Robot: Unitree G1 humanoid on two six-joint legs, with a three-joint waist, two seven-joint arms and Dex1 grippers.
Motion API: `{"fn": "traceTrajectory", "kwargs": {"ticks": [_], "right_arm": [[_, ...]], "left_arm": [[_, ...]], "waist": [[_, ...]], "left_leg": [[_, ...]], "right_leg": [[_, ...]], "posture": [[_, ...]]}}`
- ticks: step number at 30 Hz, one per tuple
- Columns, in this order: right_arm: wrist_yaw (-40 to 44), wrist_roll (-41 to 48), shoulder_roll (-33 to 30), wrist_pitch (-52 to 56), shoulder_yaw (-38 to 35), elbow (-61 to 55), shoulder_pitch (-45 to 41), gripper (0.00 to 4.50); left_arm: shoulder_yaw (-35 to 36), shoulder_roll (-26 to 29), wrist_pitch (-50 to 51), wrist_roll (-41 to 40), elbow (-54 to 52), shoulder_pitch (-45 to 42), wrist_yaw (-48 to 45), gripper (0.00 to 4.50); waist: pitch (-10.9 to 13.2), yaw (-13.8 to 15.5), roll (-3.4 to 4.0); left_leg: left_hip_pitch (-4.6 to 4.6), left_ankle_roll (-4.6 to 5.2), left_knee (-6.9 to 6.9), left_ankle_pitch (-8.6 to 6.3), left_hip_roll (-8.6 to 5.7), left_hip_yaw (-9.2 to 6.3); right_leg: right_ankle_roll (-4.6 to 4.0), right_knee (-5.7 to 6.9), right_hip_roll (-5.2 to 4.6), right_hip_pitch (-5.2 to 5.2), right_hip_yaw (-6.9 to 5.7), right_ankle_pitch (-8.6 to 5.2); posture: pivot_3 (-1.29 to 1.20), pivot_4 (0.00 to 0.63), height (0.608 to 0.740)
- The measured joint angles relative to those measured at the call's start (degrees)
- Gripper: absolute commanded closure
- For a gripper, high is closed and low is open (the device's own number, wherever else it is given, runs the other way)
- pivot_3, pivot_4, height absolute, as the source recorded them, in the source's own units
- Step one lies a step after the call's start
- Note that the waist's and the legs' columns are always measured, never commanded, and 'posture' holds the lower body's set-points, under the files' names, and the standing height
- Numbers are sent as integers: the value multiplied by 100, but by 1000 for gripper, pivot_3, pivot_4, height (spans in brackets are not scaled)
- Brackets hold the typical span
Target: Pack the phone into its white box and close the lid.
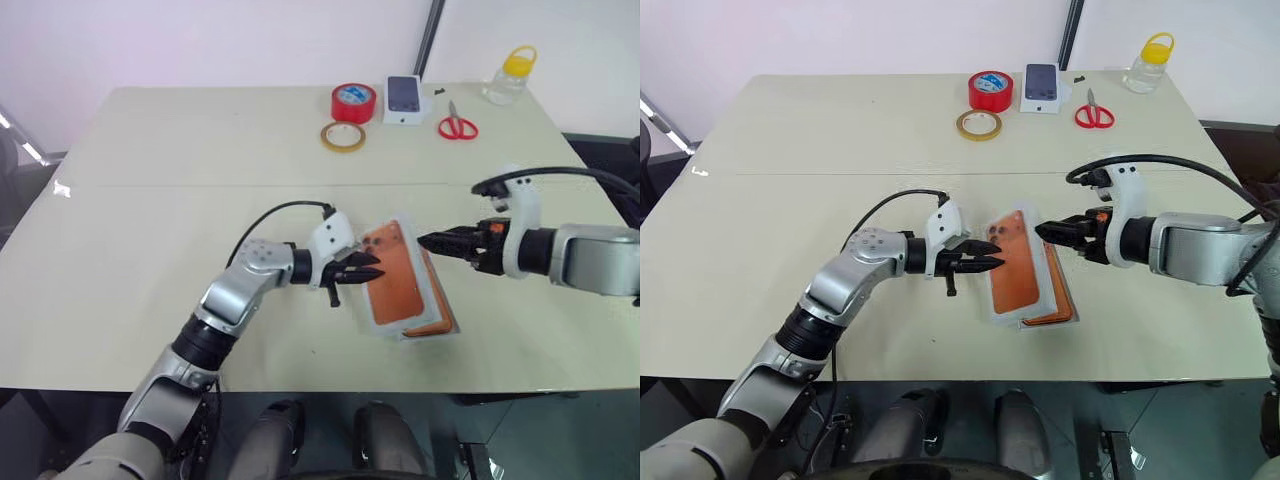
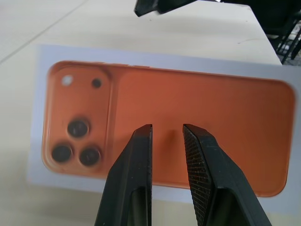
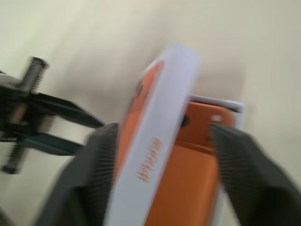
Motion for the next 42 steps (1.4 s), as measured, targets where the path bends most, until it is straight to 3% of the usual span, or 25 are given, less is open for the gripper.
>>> {"fn": "traceTrajectory", "kwargs": {"ticks": [3,11,17,23,31,42], "right_arm": [[593,-831,-28,-14,90,-48,0,4455],[2215,-3659,-504,-738,1115,-748,188,4490],[2917,-4650,-366,-941,1358,-833,332,4490],[3318,-5135,-84,-944,1399,-917,381,4490],[3646,-5531,76,-781,1398,-1190,499,4490],[3931,-5877,102,-619,1155,-1396,775,4490]], "left_arm": [[-8,1,15,37,2,0,23,3427],[357,397,44,47,38,-11,217,3427],[495,776,44,186,298,-149,166,3427],[-21,893,-6,527,623,-186,-192,3427],[-498,603,-252,757,683,-402,-576,3427],[-533,362,-220,766,477,-396,-879,3427]], "waist": [[0,1,0],[0,4,0],[0,18,0],[1,19,-1],[1,16,-1],[1,18,-1]], "left_leg": [[0,-5,0,3,0,0],[-2,-11,-1,6,0,0],[-3,-12,-1,6,-1,0],[-4,-12,-1,6,-2,0],[-8,-12,-1,6,-2,-1],[-8,-13,2,6,-2,-2]], "right_leg": [[0,0,0,-1,0,0],[1,0,0,-7,2,0],[1,0,-2,-7,3,0],[0,0,-2,-7,3,0],[1,0,-3,-10,3,0],[1,1,-3,-9,2,0]], "posture": [[0,150,740],[0,150,740],[0,150,740],[0,150,740],[0,150,740],[0,150,740]]}}
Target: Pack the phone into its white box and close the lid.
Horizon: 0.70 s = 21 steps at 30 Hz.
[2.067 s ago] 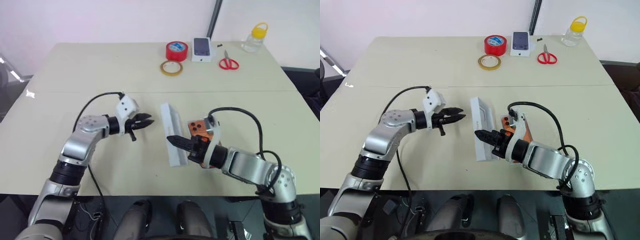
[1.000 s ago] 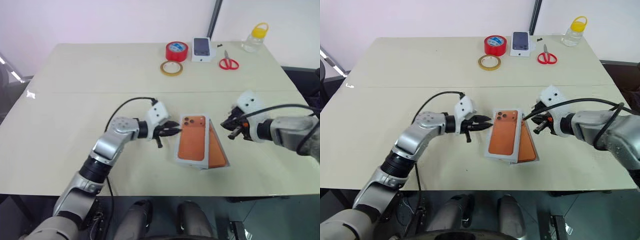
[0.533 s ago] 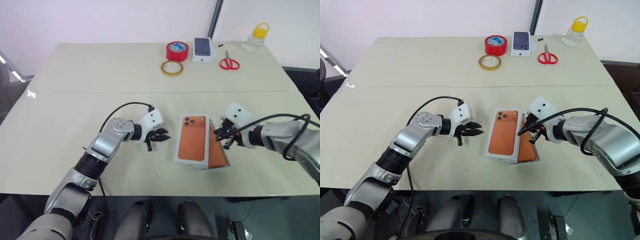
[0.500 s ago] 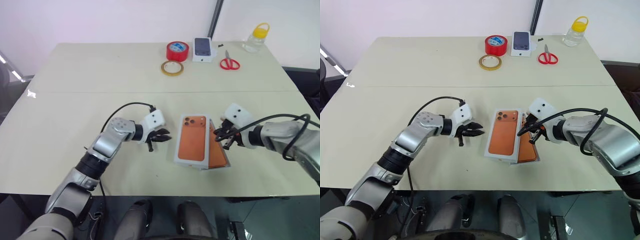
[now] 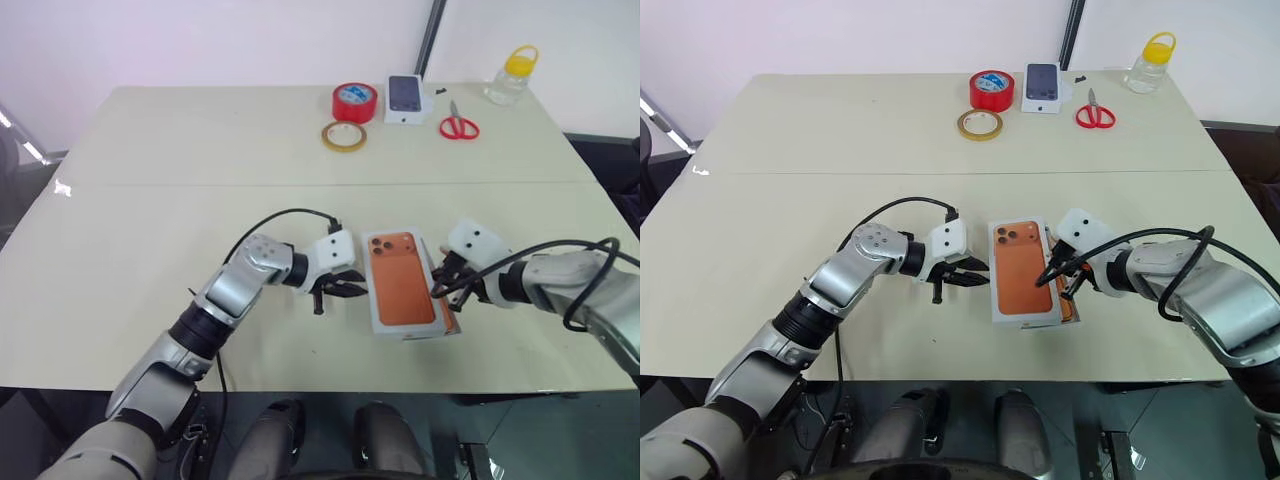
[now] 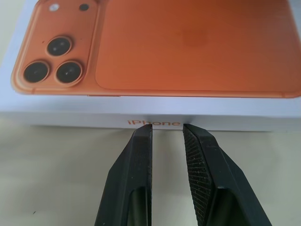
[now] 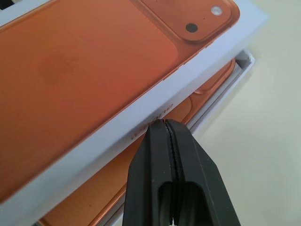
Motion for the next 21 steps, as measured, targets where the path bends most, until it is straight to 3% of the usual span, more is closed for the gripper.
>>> {"fn": "traceTrajectory", "kwargs": {"ticks": [21], "right_arm": [[326,-531,-7,8,-479,71,477,4490]], "left_arm": [[-17,-532,162,99,-16,-6,132,3427]], "waist": [[0,8,0]], "left_leg": [[0,0,1,0,-1,0]], "right_leg": [[0,0,0,1,0,0]], "posture": [[0,150,740]]}}
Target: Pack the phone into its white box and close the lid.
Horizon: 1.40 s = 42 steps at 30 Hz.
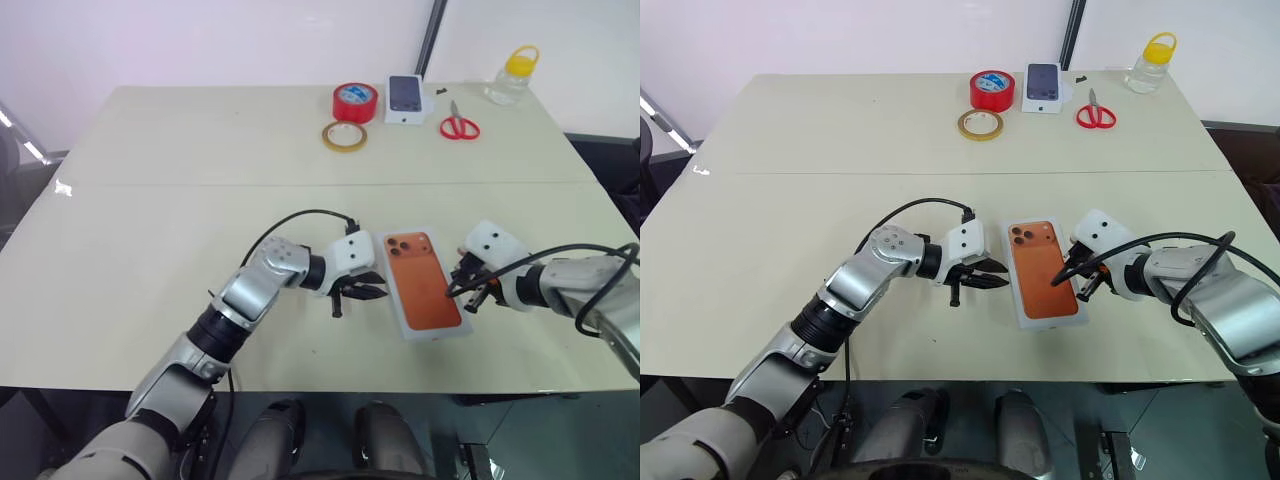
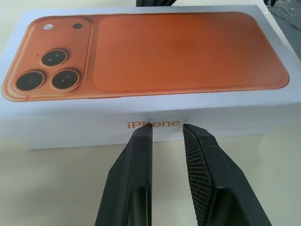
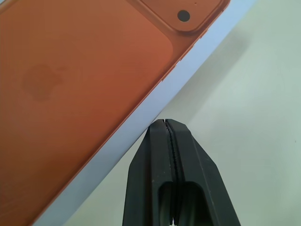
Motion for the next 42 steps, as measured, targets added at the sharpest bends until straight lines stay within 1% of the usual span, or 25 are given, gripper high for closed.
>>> {"fn": "traceTrajectory", "kwargs": {"ticks": [19,33,36,39,42], "right_arm": [[165,-310,231,-18,7,167,19,4490],[275,-360,209,-33,-6,163,52,4490],[404,-367,27,-189,-206,254,237,4490],[790,-329,-271,-510,-936,335,613,4490],[1156,-210,-335,-778,-1427,135,929,4490]], "left_arm": [[-38,-25,79,-1,59,0,151,3427],[245,-45,-27,-22,440,-20,470,3427],[528,-28,-13,-190,563,-175,471,3427],[916,-67,-7,-384,704,-532,526,3427],[982,-150,-133,-371,906,-793,598,3427]], "waist": [[0,-1,0],[0,-2,0],[0,5,0],[1,22,-2],[0,20,-2]], "left_leg": [[0,0,0,0,0,0],[0,-1,1,0,0,0],[-1,0,3,0,-2,0],[-3,0,4,0,-3,0],[0,0,4,0,-3,0]], "right_leg": [[0,0,0,0,0,0],[0,1,0,-1,0,0],[0,2,-1,-1,0,0],[1,1,-1,-1,-2,0],[2,0,-1,4,-2,0]], "posture": [[0,150,740],[0,150,740],[0,150,740],[0,150,740],[0,150,740]]}}
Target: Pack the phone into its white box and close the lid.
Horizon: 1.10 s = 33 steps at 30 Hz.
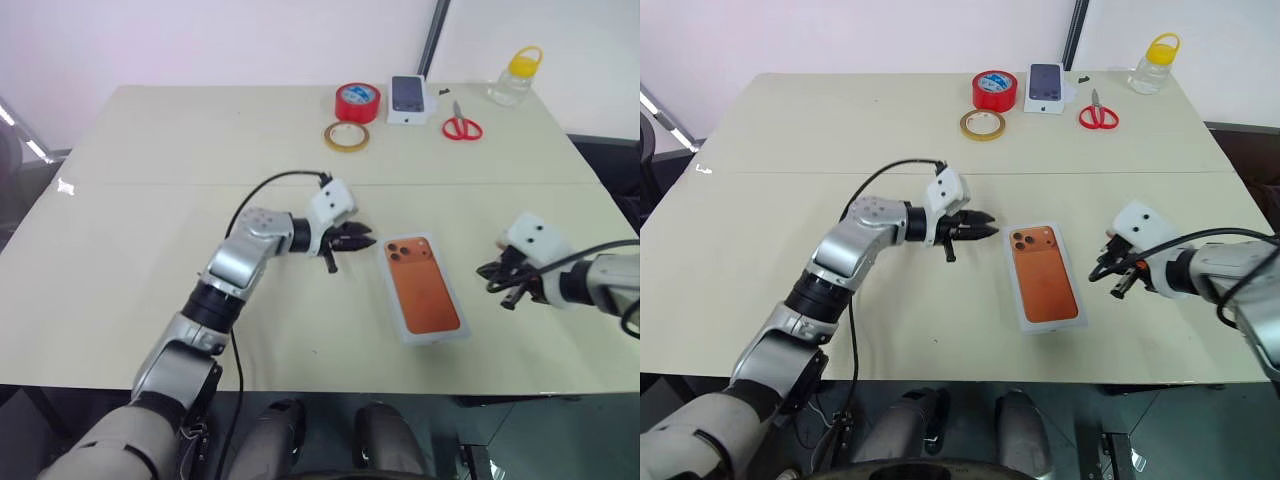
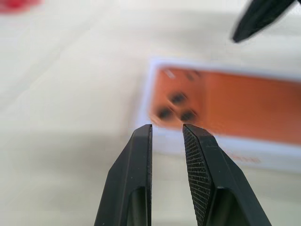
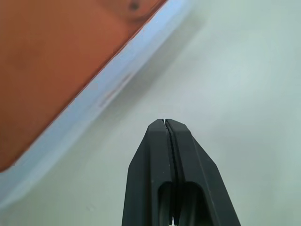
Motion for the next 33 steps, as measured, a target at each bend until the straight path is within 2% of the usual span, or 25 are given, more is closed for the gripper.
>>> {"fn": "traceTrajectory", "kwargs": {"ticks": [6,11,15,20,23,24,27,30,33], "right_arm": [[323,380,207,-95,-243,-698,737,4490],[28,339,365,5,101,-998,1076,4490],[-137,135,339,-95,229,-1105,1175,4490],[-203,83,418,-189,277,-1009,1039,4490],[-462,17,901,-554,252,-485,381,4490],[-535,-27,1029,-714,217,-311,149,4490],[-663,-199,1157,-1206,122,253,-365,4490],[-660,-337,1350,-1559,165,963,-684,4490],[-641,-375,1558,-1814,199,1587,-979,4490]], "left_arm": [[-515,-302,-442,488,735,-116,124,3427],[-904,-435,-814,919,1094,-278,161,3427],[-995,-518,-977,1139,1159,-280,178,3427],[-810,-648,-913,1062,1208,-249,288,3427],[-11,-690,-855,619,1237,-291,727,3427],[255,-614,-811,507,1207,-354,862,3427],[1004,120,-718,299,768,-370,1093,3427],[1608,853,-466,134,206,158,1168,3427],[1860,1336,-145,2,-385,895,1145,3427]], "waist": [[1,-17,-2],[-1,3,-5],[-18,14,-32],[-20,3,-40],[-13,-64,-47],[-12,-79,-46],[-16,-83,-40],[-18,-45,-37],[-16,-25,-38]], "left_leg": [[0,0,1,0,1,1],[5,1,8,0,-1,0],[42,6,-7,-5,1,-1],[42,9,-6,-7,1,-1],[34,5,-4,-4,2,0],[34,1,-7,-2,3,0],[37,-4,-17,1,12,1],[37,-5,-14,1,11,1],[36,-4,-9,0,7,1]], "right_leg": [[1,2,1,-1,0,1],[2,2,-1,9,0,1],[3,-19,0,49,0,0],[7,-23,0,49,0,2],[8,-9,2,29,3,3],[8,-3,3,23,4,3],[8,1,15,18,8,3],[7,-1,17,19,15,3],[6,-3,12,21,17,4]], "posture": [[0,150,740],[0,150,740],[0,150,740],[0,150,740],[0,150,740],[0,150,740],[0,150,740],[0,150,740],[0,150,740]]}}
